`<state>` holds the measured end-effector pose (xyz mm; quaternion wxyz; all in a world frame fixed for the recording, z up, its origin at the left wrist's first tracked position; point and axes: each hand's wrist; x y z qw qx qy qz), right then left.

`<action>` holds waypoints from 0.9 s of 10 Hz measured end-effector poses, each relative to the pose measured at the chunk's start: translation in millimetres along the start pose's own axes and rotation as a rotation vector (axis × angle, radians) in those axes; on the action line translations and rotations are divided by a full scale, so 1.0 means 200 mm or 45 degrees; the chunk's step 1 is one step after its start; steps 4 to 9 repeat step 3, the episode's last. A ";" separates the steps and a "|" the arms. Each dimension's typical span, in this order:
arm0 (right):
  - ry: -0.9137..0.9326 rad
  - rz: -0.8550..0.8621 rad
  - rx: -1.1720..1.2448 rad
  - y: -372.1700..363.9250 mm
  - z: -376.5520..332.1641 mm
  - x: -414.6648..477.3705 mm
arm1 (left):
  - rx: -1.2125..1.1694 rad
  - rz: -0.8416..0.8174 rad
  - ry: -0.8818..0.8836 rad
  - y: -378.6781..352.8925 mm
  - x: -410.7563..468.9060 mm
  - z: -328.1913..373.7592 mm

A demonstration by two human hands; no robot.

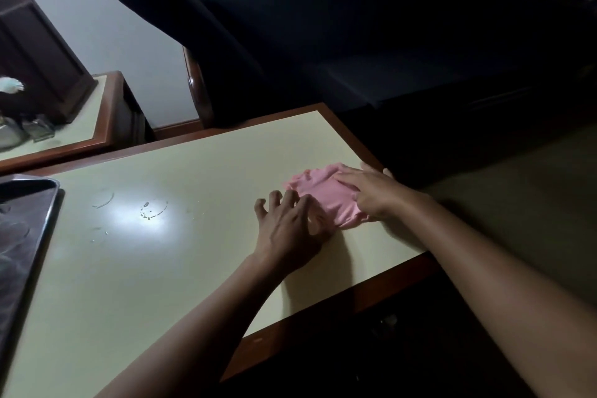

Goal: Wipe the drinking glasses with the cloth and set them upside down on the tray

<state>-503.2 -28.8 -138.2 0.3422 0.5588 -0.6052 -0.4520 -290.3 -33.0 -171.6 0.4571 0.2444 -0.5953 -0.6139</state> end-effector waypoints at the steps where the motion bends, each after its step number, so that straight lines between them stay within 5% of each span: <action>1: -0.001 0.294 0.283 -0.01 -0.01 -0.05 | -0.053 0.105 0.055 0.01 0.01 0.02; 3: 0.065 0.223 0.028 -0.10 0.03 -0.18 | -0.048 -0.032 0.013 0.01 0.01 -0.02; 9: 0.065 0.223 0.028 -0.10 0.03 -0.18 | -0.048 -0.032 0.013 0.01 0.01 -0.02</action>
Point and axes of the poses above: each hand's wrist, its own x-axis towards the middle knuckle, its own y-axis out of the back of the hand, z = x × y, and after that the axes turned 9 degrees about z, right-handed
